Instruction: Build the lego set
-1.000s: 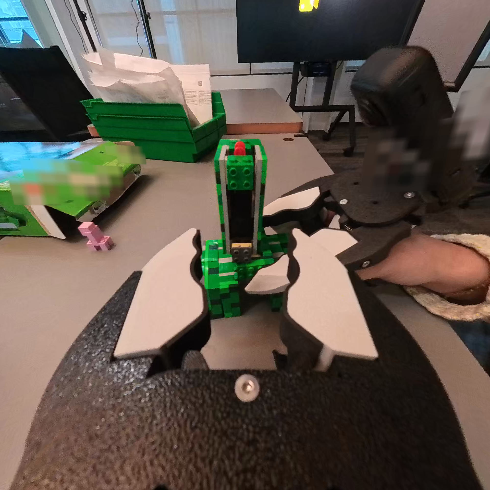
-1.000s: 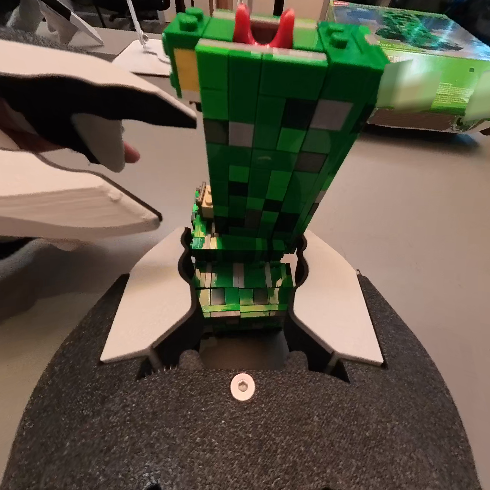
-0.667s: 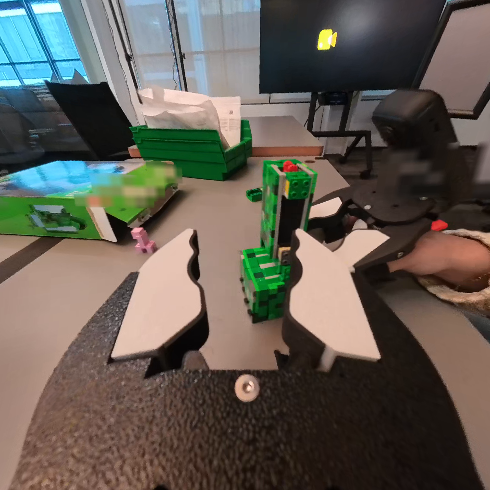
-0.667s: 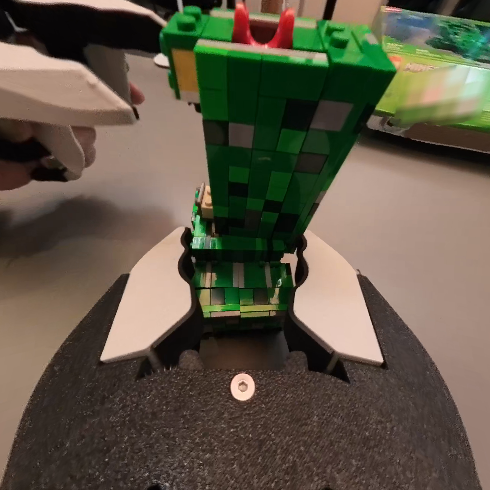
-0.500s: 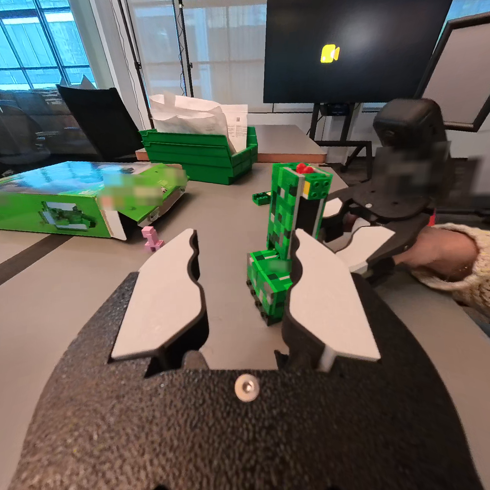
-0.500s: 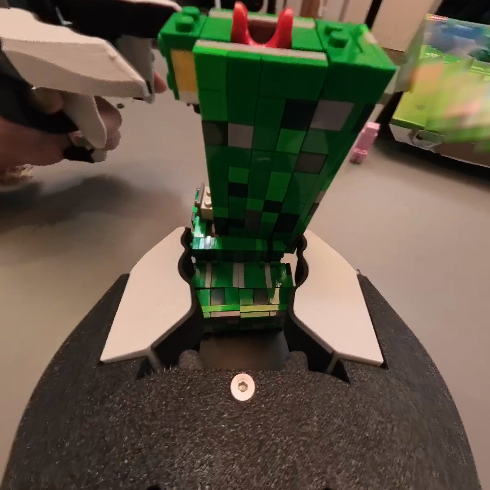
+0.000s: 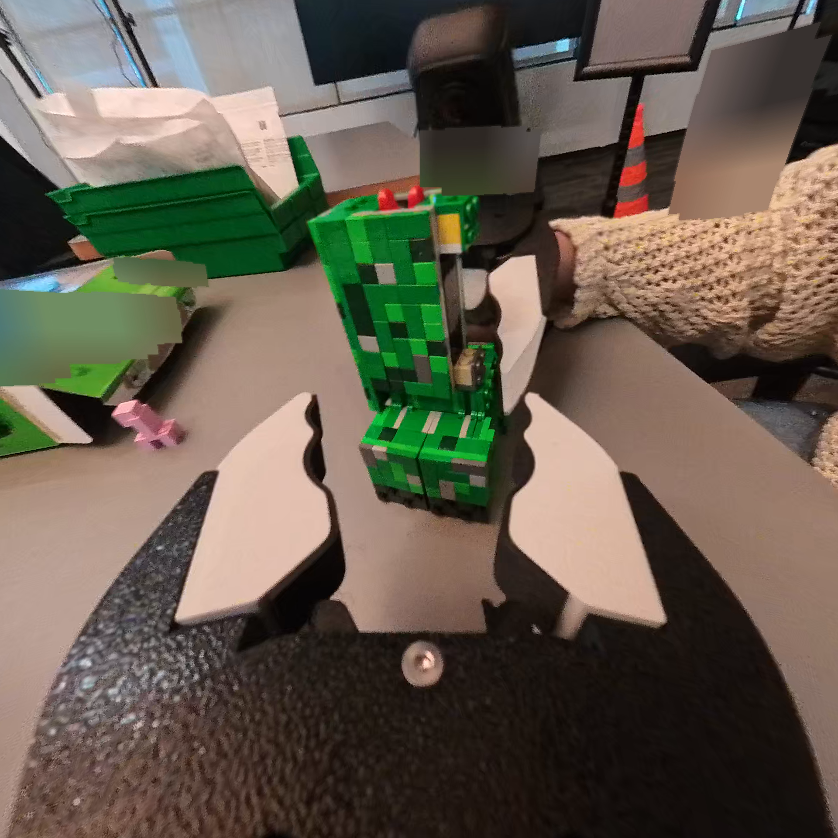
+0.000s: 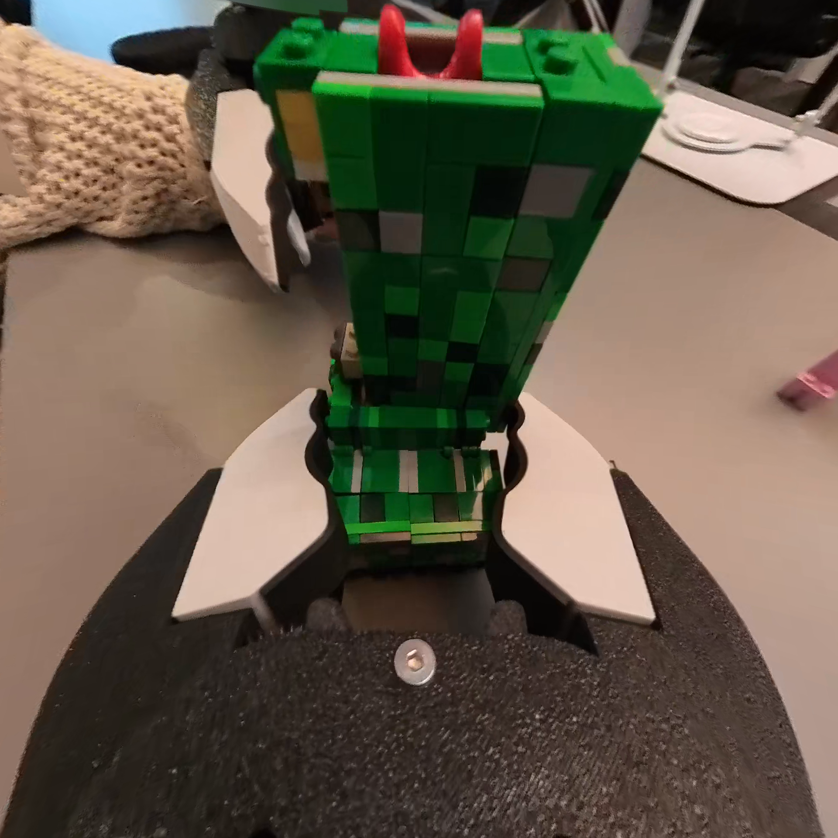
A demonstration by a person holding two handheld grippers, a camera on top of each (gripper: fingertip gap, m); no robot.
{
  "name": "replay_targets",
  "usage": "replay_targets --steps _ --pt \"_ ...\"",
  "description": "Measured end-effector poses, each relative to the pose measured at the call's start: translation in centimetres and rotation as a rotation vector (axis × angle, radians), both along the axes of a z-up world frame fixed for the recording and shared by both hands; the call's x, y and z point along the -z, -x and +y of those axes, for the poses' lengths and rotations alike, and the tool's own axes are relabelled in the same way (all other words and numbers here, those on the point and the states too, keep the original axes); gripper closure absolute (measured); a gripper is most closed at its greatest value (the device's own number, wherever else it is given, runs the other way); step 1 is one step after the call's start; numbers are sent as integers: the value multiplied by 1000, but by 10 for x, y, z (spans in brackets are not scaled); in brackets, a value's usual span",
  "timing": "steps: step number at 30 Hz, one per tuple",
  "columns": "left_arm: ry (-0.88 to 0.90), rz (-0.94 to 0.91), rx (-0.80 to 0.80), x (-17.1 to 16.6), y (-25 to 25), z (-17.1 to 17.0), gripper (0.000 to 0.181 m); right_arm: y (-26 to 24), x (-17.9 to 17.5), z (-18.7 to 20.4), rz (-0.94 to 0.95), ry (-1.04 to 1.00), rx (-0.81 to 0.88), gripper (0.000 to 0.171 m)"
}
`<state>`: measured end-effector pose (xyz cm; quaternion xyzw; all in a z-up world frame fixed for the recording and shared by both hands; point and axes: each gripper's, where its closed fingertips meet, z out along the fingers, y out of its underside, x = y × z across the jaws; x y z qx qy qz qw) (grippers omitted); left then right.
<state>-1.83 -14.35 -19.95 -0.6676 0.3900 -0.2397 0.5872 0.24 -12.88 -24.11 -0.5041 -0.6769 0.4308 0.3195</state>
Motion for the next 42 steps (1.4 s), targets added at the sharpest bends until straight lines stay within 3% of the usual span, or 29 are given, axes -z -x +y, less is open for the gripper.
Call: replay_targets --steps 8,15,21,31,42 --pt "68 88 0 18 -19 13 96 -2 0 -4 -14 53 -102 97" --pt "81 79 8 21 -18 20 106 -3 0 -4 -12 52 -108 97" --pt "-9 108 49 13 -16 12 128 -3 0 -4 -9 48 -109 97" --pt "168 118 122 28 -28 9 110 -8 -12 -1 53 120 -113 96" --pt "146 168 112 31 -32 15 112 -12 -13 2 58 99 -103 97"
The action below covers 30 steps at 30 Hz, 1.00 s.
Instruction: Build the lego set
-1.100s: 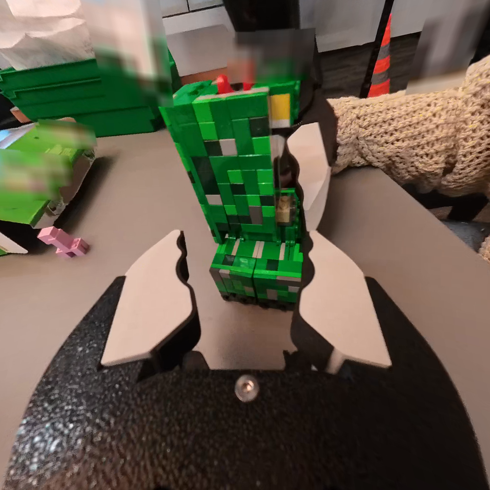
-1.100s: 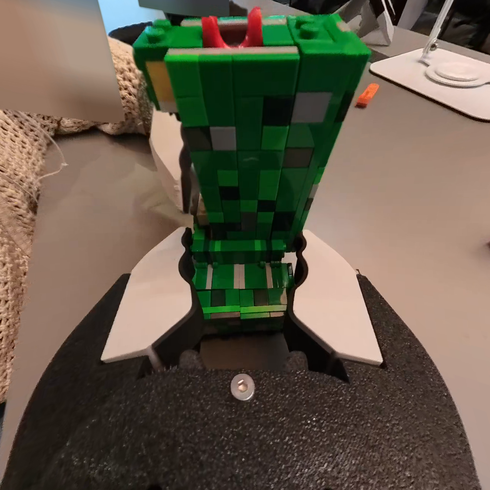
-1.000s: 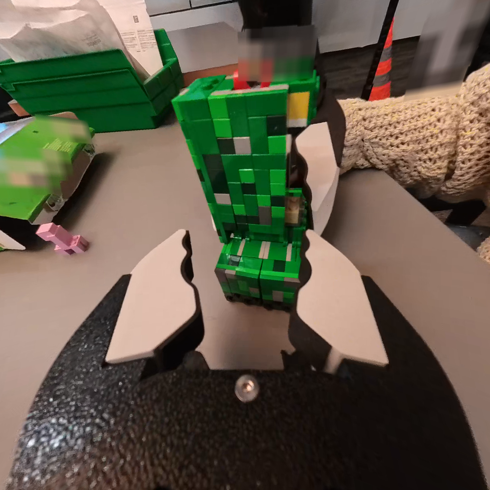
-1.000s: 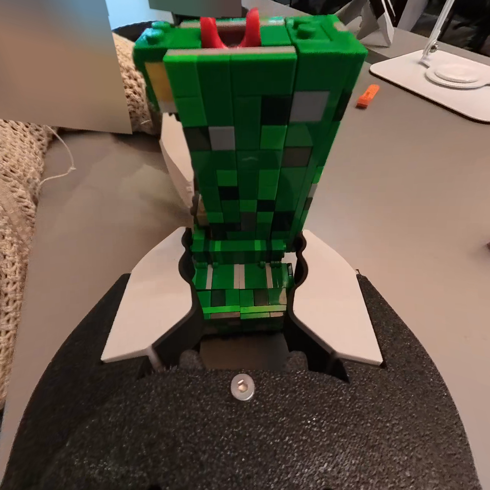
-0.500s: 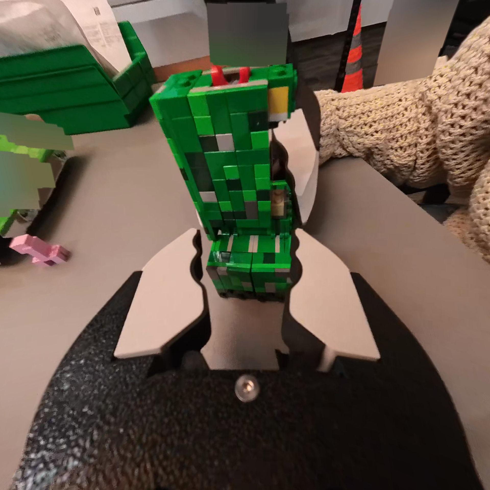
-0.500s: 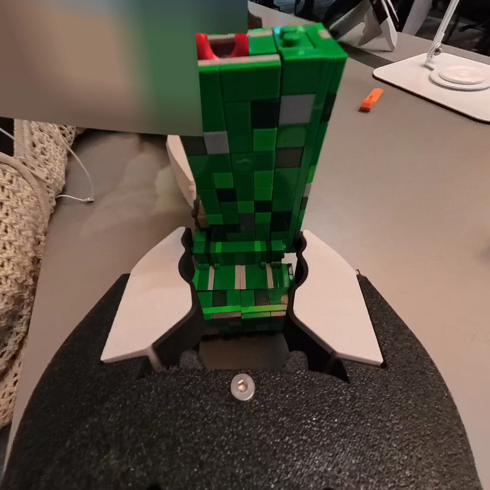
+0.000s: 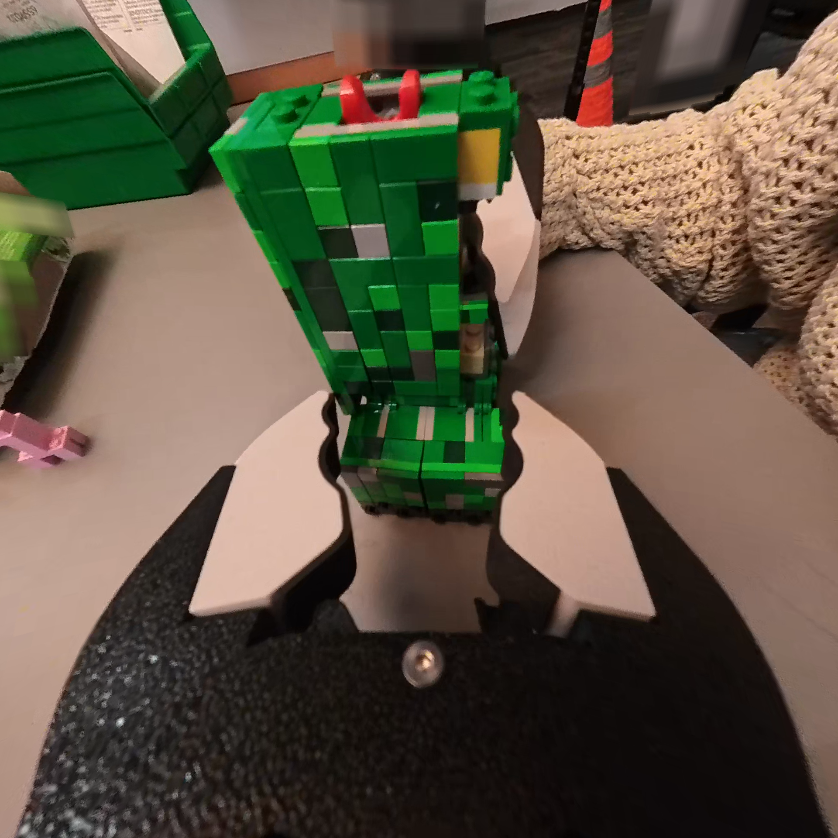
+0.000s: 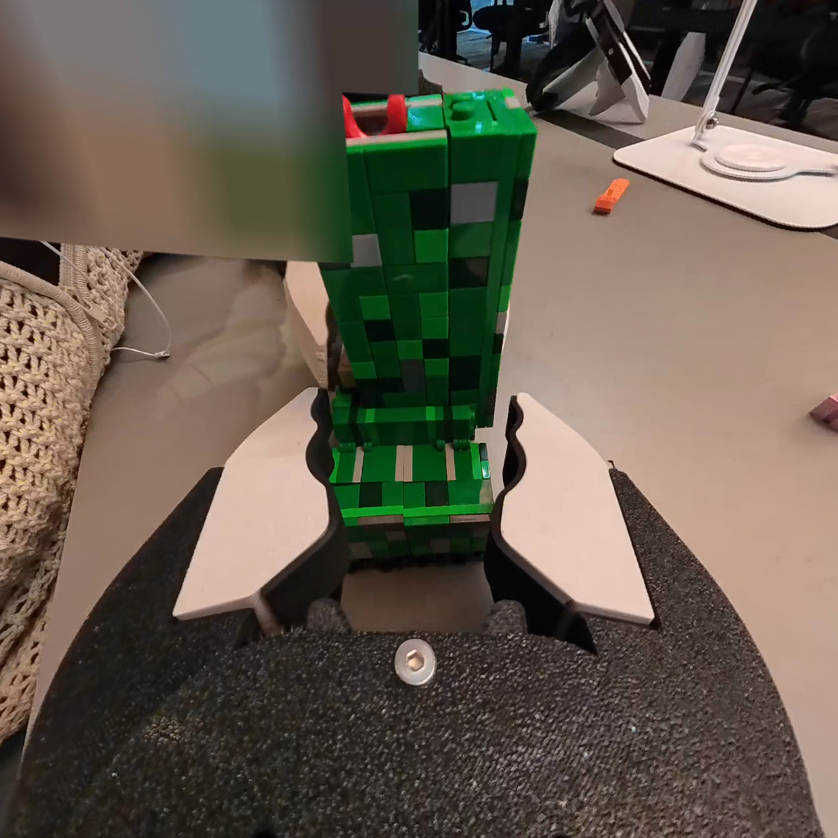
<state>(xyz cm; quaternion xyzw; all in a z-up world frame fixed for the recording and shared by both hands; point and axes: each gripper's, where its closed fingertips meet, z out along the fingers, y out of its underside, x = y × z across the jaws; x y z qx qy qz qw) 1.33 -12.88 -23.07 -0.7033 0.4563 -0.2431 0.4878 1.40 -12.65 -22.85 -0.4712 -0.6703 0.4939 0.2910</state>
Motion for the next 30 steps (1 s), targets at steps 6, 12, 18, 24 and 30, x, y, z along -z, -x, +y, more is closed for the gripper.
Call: replay_targets --steps 6,12,18,24,30 --pt "-57 -12 -6 -8 10 -3 129 0 0 0 8 -2 1 97" --pt "-12 -11 1 -1 3 -2 117 2 0 -1 10 5 -8 99" --pt "5 -16 16 2 0 -4 113 4 3 -3 0 -2 -17 98" --pt "0 9 17 7 -1 -6 110 6 7 -4 -27 -23 -15 97" --pt "26 -14 9 7 4 -9 110 -2 4 -1 -8 -13 -8 95"
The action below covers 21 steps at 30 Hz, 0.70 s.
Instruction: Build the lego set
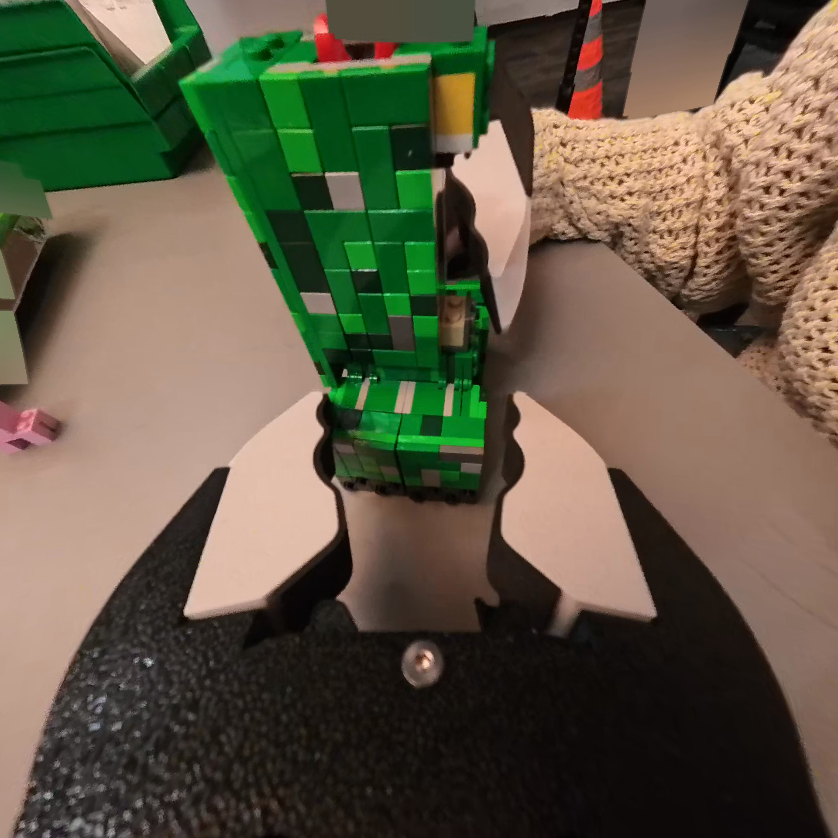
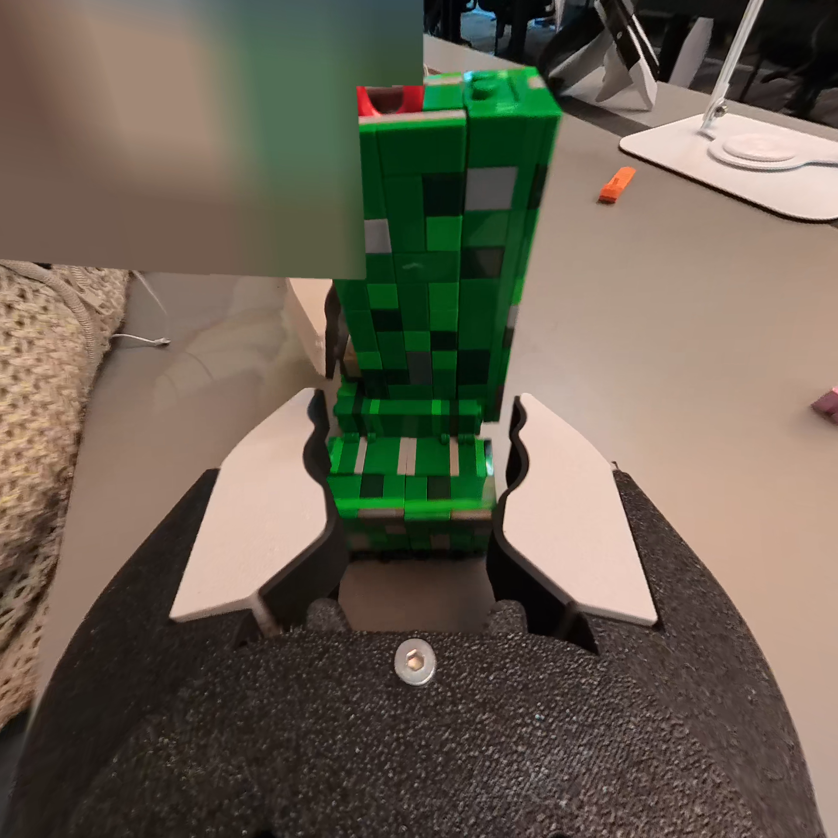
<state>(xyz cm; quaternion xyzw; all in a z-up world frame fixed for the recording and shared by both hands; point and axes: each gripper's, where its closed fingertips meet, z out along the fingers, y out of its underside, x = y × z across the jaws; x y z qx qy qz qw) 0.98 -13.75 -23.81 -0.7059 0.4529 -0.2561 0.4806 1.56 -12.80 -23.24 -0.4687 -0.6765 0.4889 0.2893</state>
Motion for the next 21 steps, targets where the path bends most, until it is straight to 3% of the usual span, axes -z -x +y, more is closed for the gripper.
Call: replay_targets --steps 3,9,15,21 --pt "52 20 1 -4 2 -6 99 -8 -4 4 16 30 3 88" --pt "37 54 -64 3 14 -3 97 -21 -1 17 1 -55 65 77" --pt "-8 83 -98 -4 17 -1 108 -27 3 25 -8 -117 120 77" --pt "28 80 -147 -5 32 -2 105 -26 1 34 0 -129 164 80"
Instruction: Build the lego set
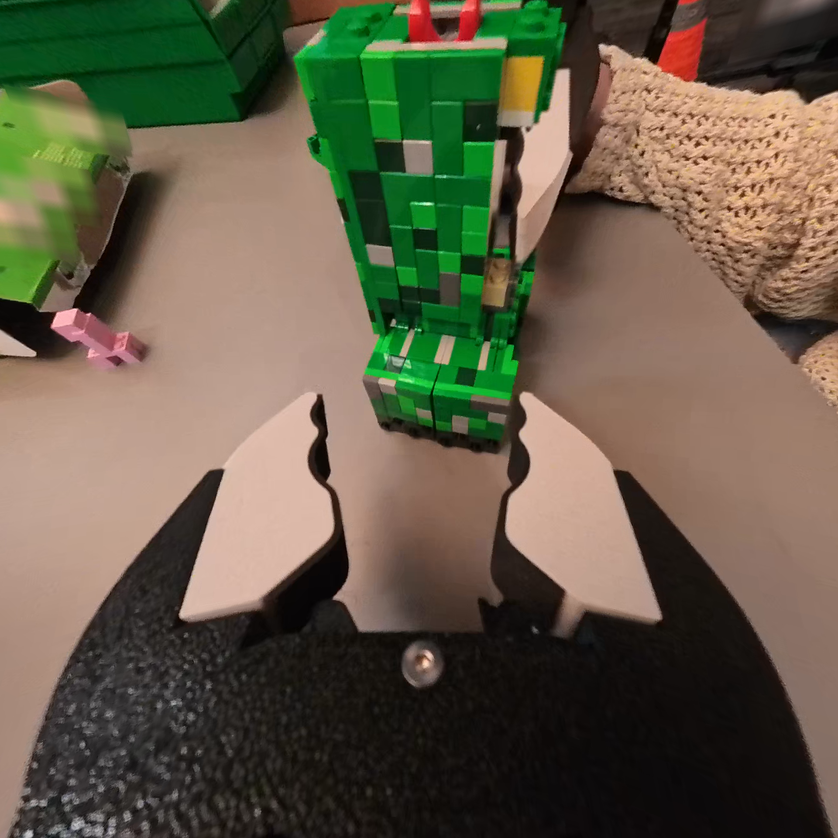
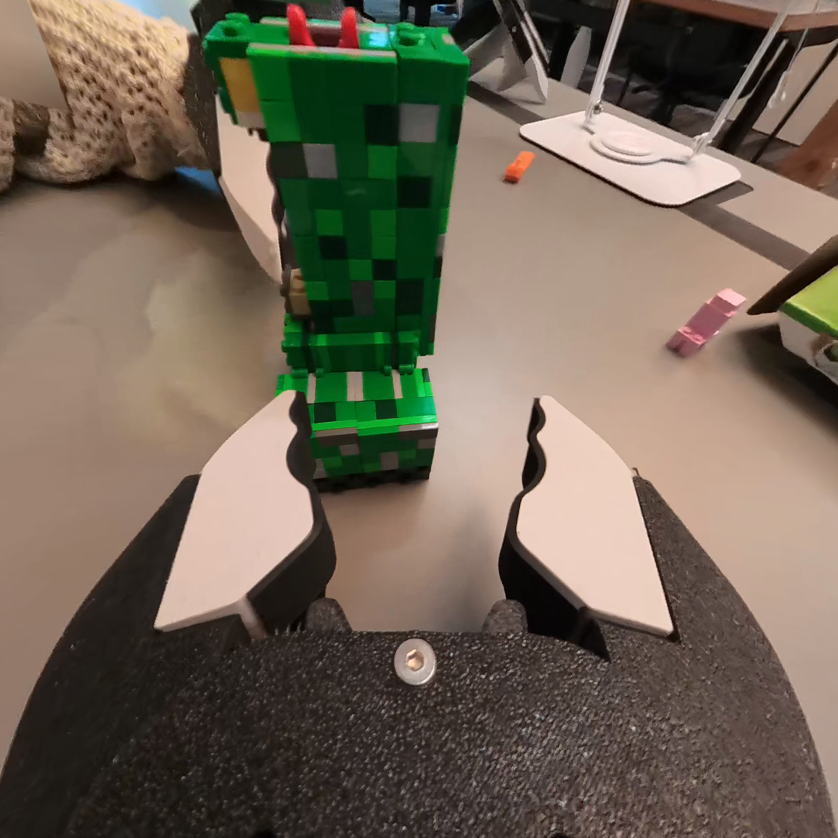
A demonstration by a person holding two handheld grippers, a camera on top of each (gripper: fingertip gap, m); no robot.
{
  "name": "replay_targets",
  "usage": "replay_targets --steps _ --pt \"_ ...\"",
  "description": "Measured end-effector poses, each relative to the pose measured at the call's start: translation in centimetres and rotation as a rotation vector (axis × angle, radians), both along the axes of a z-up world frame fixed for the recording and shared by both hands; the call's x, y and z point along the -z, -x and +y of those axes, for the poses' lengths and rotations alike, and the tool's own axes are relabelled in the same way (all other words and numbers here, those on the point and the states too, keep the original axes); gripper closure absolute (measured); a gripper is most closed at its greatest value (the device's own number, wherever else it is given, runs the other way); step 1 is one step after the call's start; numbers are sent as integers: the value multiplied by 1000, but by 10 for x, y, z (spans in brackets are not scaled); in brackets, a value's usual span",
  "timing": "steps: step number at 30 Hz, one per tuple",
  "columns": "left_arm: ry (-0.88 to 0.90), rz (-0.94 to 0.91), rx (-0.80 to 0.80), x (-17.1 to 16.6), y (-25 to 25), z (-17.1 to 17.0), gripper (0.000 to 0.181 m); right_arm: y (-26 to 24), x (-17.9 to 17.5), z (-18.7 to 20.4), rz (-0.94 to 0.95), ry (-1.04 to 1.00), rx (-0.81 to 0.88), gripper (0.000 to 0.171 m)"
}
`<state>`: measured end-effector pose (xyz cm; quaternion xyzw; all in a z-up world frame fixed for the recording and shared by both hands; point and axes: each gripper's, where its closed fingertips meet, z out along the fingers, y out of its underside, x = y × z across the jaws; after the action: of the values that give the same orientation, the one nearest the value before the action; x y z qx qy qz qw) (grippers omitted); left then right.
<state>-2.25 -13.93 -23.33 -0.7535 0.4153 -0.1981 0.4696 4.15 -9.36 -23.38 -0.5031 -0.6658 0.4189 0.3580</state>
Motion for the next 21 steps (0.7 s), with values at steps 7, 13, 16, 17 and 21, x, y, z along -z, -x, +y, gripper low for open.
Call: replay_targets --steps 7,13,16,17,21 --pt "95 -53 84 5 -13 -32 129 -5 5 -12 -42 -29 -33 75" --pt "137 -61 67 13 -25 -36 130 -4 18 -12 -112 -59 -29 77" --pt "155 -84 40 12 -28 -34 125 -4 17 0 -102 -71 25 80" --pt "156 -88 32 12 -30 -33 124 -4 17 6 -102 -74 48 81" --pt "160 -111 -9 12 -37 -26 118 -8 15 28 -105 -74 140 83"
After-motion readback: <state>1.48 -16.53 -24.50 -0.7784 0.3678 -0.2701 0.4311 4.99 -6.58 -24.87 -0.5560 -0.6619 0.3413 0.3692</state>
